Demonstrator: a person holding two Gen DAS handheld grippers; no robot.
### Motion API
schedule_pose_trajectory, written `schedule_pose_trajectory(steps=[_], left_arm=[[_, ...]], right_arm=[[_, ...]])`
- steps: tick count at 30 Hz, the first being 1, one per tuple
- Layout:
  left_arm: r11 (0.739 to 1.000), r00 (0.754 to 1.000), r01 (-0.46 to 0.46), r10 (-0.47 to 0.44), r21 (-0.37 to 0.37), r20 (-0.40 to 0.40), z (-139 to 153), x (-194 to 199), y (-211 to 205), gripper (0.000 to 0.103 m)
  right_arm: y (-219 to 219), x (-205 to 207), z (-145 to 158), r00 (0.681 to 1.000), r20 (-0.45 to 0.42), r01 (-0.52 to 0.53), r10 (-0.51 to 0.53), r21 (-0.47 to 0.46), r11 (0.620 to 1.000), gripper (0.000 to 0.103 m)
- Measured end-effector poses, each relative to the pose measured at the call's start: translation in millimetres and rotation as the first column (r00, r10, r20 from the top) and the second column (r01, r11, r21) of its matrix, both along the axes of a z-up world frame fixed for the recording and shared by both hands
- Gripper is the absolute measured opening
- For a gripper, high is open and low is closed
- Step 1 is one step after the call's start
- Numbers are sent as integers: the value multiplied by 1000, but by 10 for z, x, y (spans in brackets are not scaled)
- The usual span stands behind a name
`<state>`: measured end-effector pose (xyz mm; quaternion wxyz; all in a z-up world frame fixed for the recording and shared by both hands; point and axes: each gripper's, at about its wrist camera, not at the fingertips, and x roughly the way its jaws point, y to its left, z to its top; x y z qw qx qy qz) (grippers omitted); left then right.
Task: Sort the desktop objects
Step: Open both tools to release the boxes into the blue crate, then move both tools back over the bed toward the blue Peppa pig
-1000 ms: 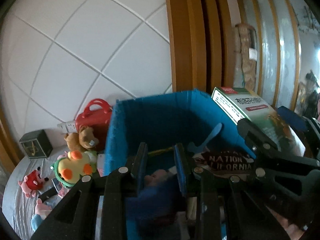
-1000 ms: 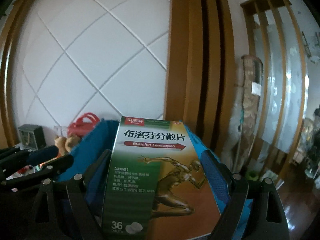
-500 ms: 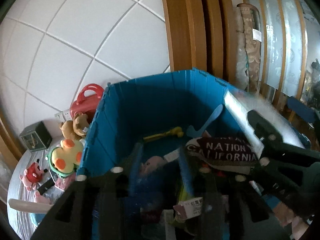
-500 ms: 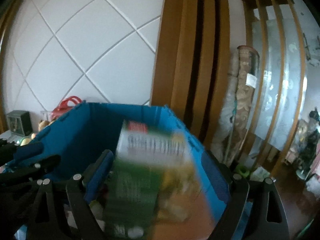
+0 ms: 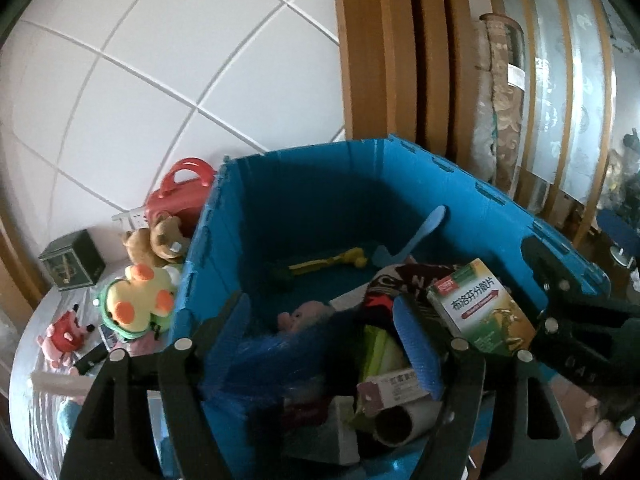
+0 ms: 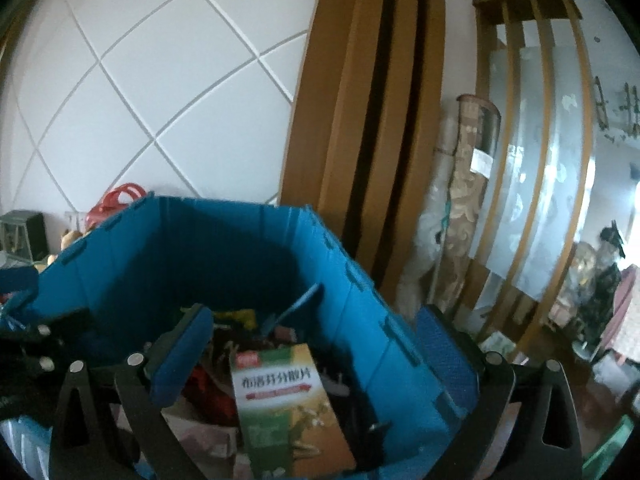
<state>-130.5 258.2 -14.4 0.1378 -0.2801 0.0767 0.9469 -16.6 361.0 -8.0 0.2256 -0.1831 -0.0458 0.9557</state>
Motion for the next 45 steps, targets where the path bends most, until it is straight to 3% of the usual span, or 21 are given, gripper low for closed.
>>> schedule_pose_trajectory(steps=[9, 18, 26, 35, 42, 45], left_arm=[[996, 997, 72, -71, 48, -14, 72, 225, -199, 75], [993, 995, 63, -55, 99, -81, 302, 429, -811, 75], [993, 990, 19, -2, 121, -138, 376, 576, -1874, 75], [989, 987, -75, 92, 129, -130, 305, 694, -3363, 75], [977, 983, -179, 181, 111, -6, -135, 605, -4384, 75], [967, 971, -239, 236, 85, 46, -344, 529, -4706, 75]], right_arm=[[-154, 173, -4, 1000, -7, -27, 27, -53, 998, 103], [-651, 281, 184, 998, -44, -47, 45, -23, 999, 103], [-1561, 333, 372, 992, -97, -75, 76, 8, 997, 103], [-2907, 402, 437, 982, -138, -133, 132, -1, 991, 103], [-3699, 337, 278, 980, -101, -174, 171, -23, 985, 103], [-3933, 233, 206, 978, -68, -202, 199, -31, 979, 103]])
